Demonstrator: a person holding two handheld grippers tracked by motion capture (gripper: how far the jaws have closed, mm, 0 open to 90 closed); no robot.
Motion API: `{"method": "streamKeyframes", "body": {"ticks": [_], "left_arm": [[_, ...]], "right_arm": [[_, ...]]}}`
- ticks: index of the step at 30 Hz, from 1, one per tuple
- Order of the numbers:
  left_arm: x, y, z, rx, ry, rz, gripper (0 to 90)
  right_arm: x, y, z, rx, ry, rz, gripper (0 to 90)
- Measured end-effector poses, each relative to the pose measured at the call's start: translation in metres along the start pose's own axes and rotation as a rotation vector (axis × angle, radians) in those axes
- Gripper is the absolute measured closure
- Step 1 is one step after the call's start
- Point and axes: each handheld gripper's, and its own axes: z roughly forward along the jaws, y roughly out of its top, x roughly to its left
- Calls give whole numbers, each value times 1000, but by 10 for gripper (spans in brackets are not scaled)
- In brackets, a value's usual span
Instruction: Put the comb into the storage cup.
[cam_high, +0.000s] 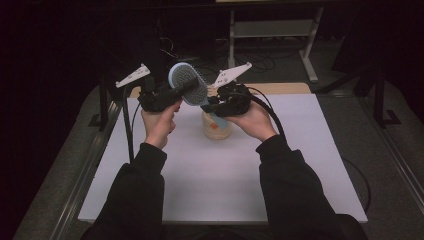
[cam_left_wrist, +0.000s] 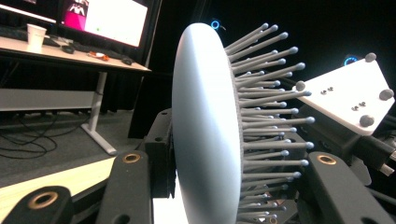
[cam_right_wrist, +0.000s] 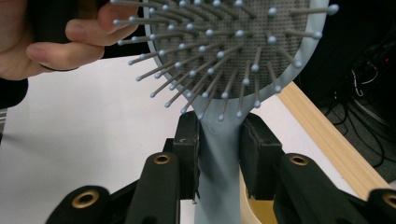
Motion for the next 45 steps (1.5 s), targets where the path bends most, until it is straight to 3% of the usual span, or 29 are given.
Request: {"method": "streamKeyframes", "body": {"ticks": [2, 4, 11, 16, 21, 32, 45], "left_arm": [[-1, 0, 1, 8, 3, 17, 542], [0, -1, 2, 11, -3, 5, 542], [4, 1, 2, 23, -7, 3, 543], [6, 3, 3, 36, 9, 25, 543], [5, 5, 6, 47, 13, 41, 543], [5, 4, 10, 52, 8, 70, 541], [6, 9, 16, 54, 12, 85, 541]], "right_arm": [[-3, -1, 1, -10, 10, 28, 653], [-5, -3, 1, -23, 15, 46, 603], [-12, -8, 0, -12, 11, 94, 341], [-15, -12, -1, 2, -32, 130, 158], [-19, -16, -4, 3, -43, 159, 8], [-30, -32, -28, -48, -64, 203, 0], [-40, -59, -51, -67, -107, 250, 0]]}}
